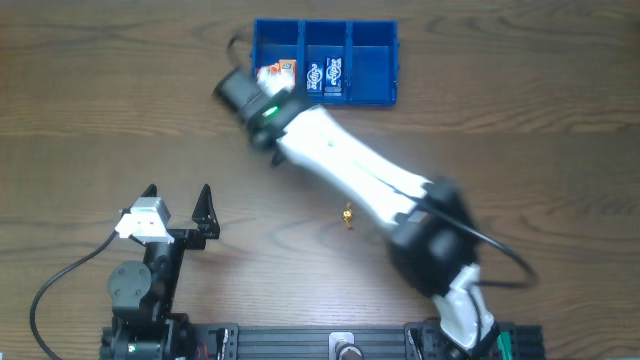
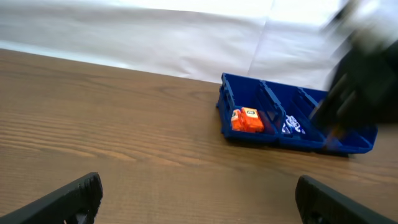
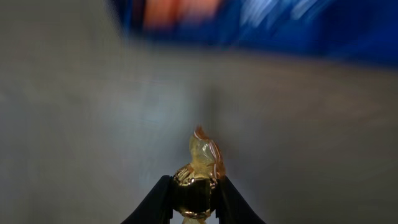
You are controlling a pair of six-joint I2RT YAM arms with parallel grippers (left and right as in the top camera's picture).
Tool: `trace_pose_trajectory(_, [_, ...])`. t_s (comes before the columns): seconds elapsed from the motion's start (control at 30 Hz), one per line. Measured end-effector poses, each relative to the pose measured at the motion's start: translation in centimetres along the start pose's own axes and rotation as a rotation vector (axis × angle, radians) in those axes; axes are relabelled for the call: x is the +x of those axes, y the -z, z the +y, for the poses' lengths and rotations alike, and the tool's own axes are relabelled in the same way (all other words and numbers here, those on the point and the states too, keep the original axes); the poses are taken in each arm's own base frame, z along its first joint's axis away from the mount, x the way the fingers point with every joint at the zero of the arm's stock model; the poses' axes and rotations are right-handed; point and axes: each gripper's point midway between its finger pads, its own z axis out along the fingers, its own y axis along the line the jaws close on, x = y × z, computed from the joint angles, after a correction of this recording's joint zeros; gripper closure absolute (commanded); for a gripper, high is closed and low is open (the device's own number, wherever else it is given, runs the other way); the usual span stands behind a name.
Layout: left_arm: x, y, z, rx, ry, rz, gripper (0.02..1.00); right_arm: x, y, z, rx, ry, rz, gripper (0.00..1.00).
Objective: Sort Candies Into Trays
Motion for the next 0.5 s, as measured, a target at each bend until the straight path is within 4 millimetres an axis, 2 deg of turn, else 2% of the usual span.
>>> trace_pose_trajectory(0.07, [0.0, 0.0, 0.0, 0.0, 0.0, 0.0, 0.02, -4.1, 2.8, -3.5, 0.003, -0.061, -0.089, 0.798])
trace_pose_trajectory(0.1, [0.0, 0.0, 0.0, 0.0, 0.0, 0.0, 0.02, -5.6, 3.4, -5.0, 0.012, -0.087, -0.12, 0.801])
trace_pose_trajectory(0.13, [0.0, 0.0, 0.0, 0.0, 0.0, 0.0, 0.02, -7.3, 3.9, -7.1, 0.029, -0.121, -0.154, 0.803])
trace_pose_trajectory(0.2, [0.0, 0.0, 0.0, 0.0, 0.0, 0.0, 0.02, -9.7, 3.6, -10.9, 0.075, -0.166, -0.194, 0.798])
trace_pose_trajectory(0.3, [0.0, 0.0, 0.0, 0.0, 0.0, 0.0, 0.02, -11.2, 1.4, -14.5, 0.128, -0.185, -0.199, 0.794])
trace_pose_trajectory(0.4, [0.0, 0.0, 0.0, 0.0, 0.0, 0.0, 0.02, -11.3, -0.8, -15.9, 0.157, -0.17, -0.177, 0.783])
trace_pose_trajectory(0.5, [0.0, 0.0, 0.0, 0.0, 0.0, 0.0, 0.02, -11.1, -2.7, -16.2, 0.168, -0.151, -0.156, 0.72])
